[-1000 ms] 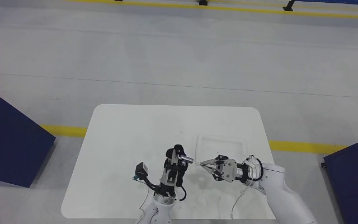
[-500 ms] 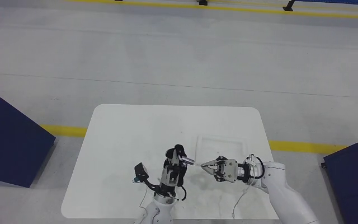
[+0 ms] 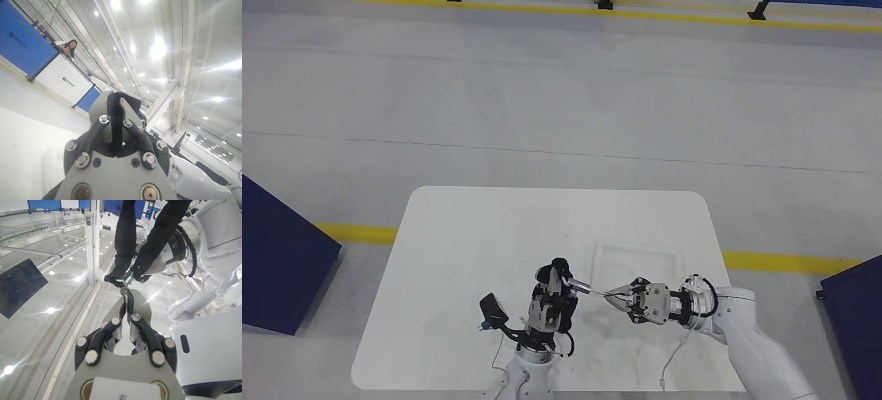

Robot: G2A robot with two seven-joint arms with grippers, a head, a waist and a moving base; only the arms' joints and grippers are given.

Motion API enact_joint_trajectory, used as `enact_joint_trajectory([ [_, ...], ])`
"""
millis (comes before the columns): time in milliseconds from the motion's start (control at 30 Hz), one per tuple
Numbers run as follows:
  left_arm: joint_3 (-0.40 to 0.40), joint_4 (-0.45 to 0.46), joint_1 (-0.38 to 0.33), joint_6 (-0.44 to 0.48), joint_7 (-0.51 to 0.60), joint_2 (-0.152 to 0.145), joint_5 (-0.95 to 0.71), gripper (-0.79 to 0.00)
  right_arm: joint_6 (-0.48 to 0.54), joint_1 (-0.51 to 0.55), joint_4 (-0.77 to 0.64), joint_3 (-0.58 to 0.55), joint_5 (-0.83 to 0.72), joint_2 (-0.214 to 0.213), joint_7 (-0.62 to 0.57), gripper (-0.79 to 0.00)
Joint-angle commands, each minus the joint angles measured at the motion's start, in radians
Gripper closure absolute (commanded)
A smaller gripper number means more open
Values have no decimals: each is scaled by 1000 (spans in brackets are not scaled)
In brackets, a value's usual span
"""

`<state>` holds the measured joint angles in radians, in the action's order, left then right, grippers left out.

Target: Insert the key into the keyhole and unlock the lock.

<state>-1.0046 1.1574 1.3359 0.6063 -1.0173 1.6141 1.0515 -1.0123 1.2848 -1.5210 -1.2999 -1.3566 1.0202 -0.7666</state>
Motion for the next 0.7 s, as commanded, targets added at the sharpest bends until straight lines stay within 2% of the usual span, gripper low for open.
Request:
enact_joint_trajectory([
  [0, 1, -5, -2, -8, -5, 0, 10, 0, 0, 1, -4, -3, -6, -2, 4, 0],
  [667, 4, -33, -23, -134, -78, -2, 119, 0, 0, 11, -33, -22, -36, -21, 43, 0],
])
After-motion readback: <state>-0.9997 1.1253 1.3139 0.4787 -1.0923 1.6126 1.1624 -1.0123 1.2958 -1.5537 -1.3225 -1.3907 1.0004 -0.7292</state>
